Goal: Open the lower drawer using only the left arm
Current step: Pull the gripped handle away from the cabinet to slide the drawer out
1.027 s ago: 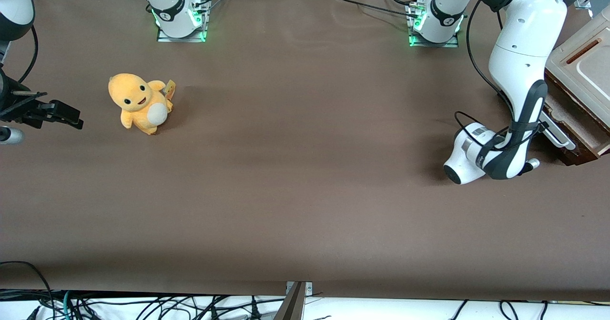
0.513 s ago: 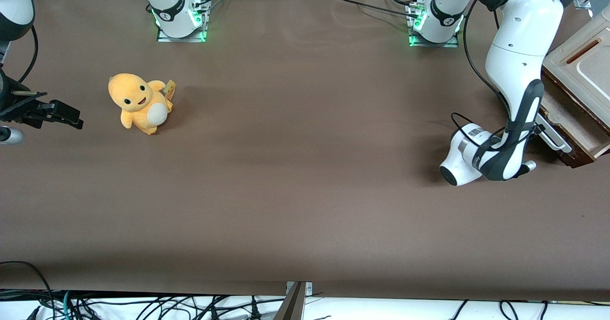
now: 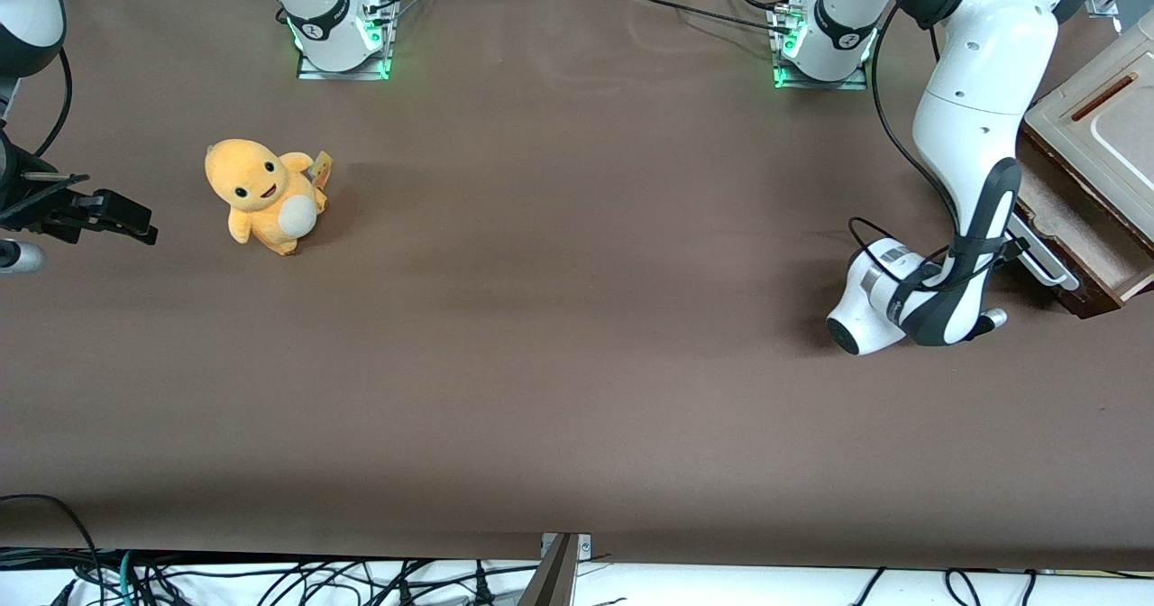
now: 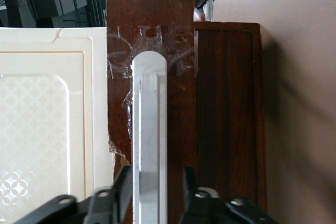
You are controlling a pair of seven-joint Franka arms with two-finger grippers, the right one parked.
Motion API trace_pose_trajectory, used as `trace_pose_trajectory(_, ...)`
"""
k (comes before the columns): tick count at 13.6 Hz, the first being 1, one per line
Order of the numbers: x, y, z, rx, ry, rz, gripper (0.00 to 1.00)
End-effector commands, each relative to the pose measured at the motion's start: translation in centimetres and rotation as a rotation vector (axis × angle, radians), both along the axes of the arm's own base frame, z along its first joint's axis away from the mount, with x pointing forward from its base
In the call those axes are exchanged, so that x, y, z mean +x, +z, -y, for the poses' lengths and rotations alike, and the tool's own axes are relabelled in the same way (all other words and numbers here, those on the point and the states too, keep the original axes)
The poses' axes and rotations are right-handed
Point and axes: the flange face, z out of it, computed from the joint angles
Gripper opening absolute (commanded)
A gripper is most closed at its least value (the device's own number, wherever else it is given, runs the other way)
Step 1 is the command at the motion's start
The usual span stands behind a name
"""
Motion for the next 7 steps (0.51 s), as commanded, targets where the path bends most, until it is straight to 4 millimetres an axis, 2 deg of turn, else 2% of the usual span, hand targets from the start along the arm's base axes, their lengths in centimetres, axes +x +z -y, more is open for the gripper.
trace_pose_trajectory(1, 0.9, 0.6, 0.4, -0.021, 0.018, -0.009, 1.0)
trace_pose_trajectory(2, 1.0, 0.8, 0.6, -0.034, 0.019, -0.018, 1.0)
trace_pose_trajectory(7, 4.0, 6.3, 3.1, -0.253, 0.065, -0.128, 1.0)
